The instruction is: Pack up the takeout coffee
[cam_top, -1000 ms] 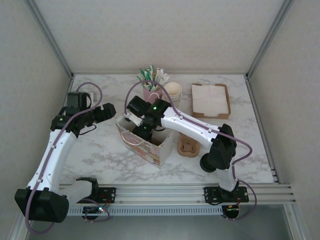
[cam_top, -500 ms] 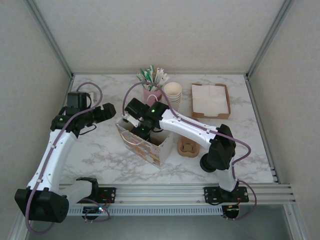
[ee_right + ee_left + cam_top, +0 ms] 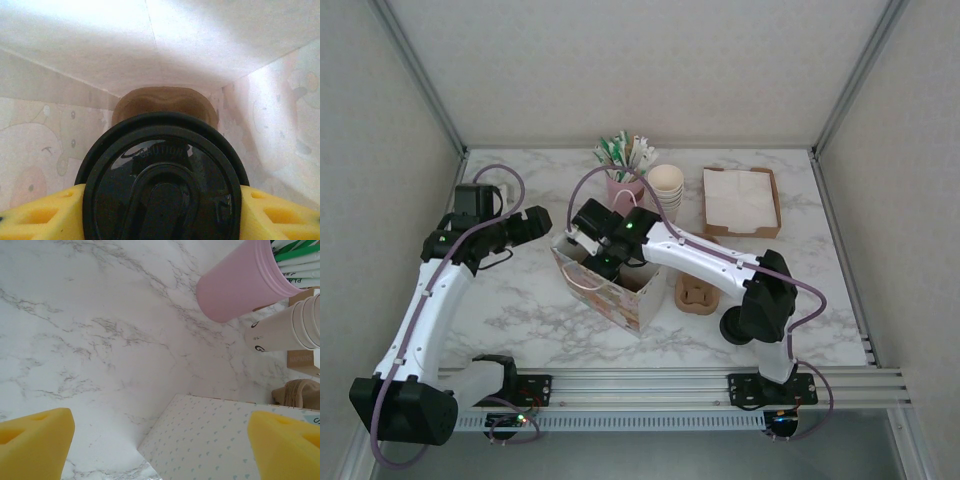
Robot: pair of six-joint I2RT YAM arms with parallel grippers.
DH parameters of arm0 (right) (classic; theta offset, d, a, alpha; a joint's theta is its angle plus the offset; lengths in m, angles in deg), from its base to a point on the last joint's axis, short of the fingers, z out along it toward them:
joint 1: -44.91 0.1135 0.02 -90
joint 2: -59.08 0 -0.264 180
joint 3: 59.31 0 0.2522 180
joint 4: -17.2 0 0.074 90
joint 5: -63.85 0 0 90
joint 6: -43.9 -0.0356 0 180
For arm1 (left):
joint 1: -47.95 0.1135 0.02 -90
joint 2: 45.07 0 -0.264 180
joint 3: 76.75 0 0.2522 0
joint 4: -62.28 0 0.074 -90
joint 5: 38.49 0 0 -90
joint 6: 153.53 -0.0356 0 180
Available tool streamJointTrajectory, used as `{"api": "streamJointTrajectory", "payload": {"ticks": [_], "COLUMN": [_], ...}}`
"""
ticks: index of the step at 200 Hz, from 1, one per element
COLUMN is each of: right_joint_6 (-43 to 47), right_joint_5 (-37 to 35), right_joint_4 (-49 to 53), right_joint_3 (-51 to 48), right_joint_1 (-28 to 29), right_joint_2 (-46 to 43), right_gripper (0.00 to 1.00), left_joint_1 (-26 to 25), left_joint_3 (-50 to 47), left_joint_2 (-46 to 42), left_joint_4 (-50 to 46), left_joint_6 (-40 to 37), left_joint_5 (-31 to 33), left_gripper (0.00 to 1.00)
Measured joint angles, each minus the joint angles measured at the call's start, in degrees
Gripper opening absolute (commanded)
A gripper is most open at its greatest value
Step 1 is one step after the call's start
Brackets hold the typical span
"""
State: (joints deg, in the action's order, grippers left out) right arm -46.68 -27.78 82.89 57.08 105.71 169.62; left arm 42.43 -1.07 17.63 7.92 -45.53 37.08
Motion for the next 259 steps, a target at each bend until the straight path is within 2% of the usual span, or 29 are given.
{"api": "streamJointTrajectory", "payload": {"ticks": [70, 120, 206, 259], "right_joint_6": [-1.7, -2.9, -5.0, -6.1], "right_joint_5": [3.3, 3.4, -1.0, -1.4], "right_joint_4": [2.8, 0.5, -7.2, -7.6], "right_joint_3": [0.9, -0.6, -6.7, -7.6], "right_joint_1": [-0.2, -0.2, 2.0, 2.1], "right_joint_2": [-0.3, -0.4, -2.6, -3.5], "right_gripper": [0.56, 0.55, 0.55, 0.55], "left_joint_1": [0.0, 0.0, 0.0, 0.0], "left_joint_3": [0.0, 0.0, 0.0, 0.0], "left_joint_2": [0.5, 1.1, 1.2, 1.2], "left_joint_4": [0.0, 0.0, 0.0, 0.0], "left_joint_6": [0.0, 0.0, 0.0, 0.0], "left_joint_5": [0.0, -0.2, -0.2, -0.2], "left_gripper": [0.89, 0.90, 0.90, 0.90]}}
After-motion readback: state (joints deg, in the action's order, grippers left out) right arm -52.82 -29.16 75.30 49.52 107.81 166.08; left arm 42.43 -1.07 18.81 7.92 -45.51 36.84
